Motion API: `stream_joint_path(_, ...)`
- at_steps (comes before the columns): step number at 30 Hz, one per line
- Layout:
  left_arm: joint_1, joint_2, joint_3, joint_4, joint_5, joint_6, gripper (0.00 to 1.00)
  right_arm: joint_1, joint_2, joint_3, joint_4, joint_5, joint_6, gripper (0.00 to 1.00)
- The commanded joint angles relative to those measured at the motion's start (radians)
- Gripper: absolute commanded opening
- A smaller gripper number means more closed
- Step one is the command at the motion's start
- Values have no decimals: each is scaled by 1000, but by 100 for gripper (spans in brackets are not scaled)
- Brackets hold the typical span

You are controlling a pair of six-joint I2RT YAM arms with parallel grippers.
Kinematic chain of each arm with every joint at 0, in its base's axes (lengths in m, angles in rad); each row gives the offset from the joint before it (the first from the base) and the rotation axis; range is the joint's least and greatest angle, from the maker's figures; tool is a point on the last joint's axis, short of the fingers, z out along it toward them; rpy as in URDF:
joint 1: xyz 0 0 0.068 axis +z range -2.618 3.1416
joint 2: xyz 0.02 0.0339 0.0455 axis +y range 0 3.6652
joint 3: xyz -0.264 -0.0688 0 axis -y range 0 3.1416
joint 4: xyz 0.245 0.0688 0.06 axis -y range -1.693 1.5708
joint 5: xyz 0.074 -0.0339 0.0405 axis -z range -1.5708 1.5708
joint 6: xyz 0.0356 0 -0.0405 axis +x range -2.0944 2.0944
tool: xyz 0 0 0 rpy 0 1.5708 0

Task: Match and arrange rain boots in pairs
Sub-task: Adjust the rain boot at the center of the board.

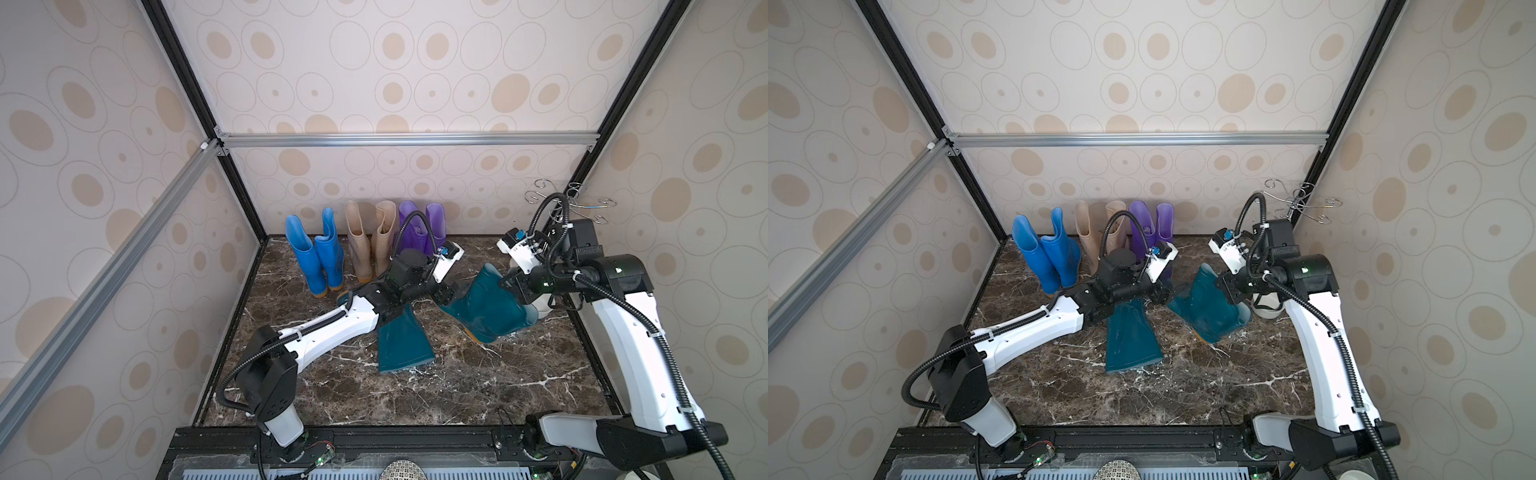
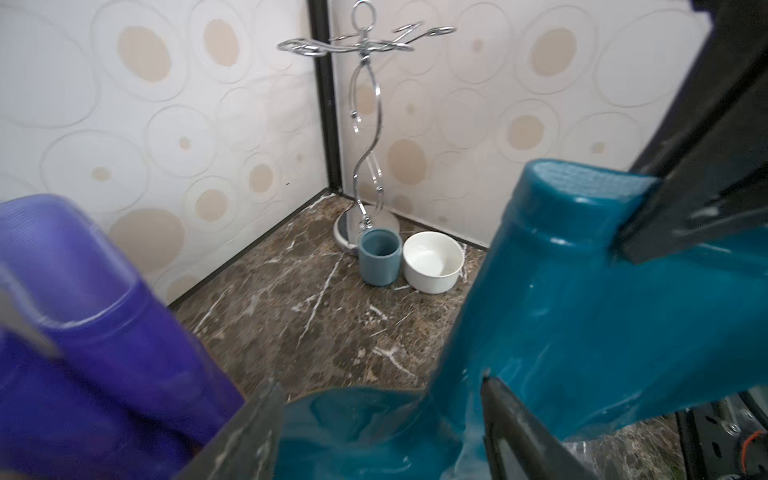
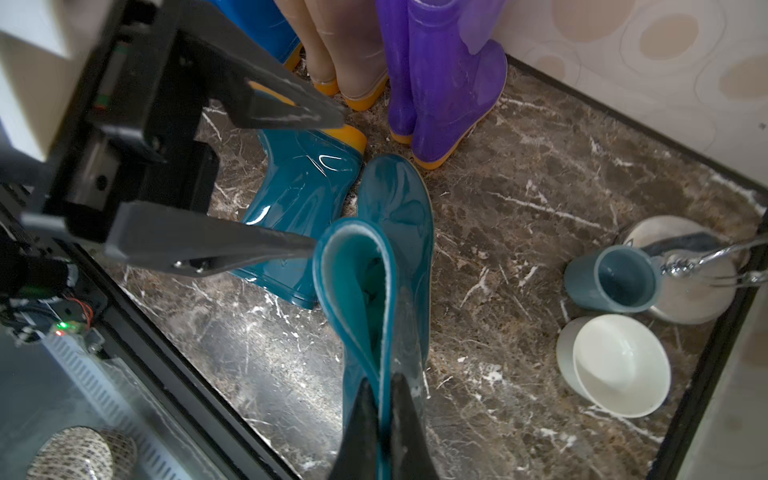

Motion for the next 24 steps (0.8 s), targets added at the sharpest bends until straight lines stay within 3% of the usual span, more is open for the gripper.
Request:
stream_joint_path(1,44,-60,7,-153,-97,-103,74,7,17,56,-5,-62,196,0)
stream_joint_path(13,152,-193,-107,-437,-166,-233,75,70,1,2,120,-115,606,0)
stream_joint_path(24,219,-271,-312,-518,-97,-283,78,217,29,-94,208,27,702,0)
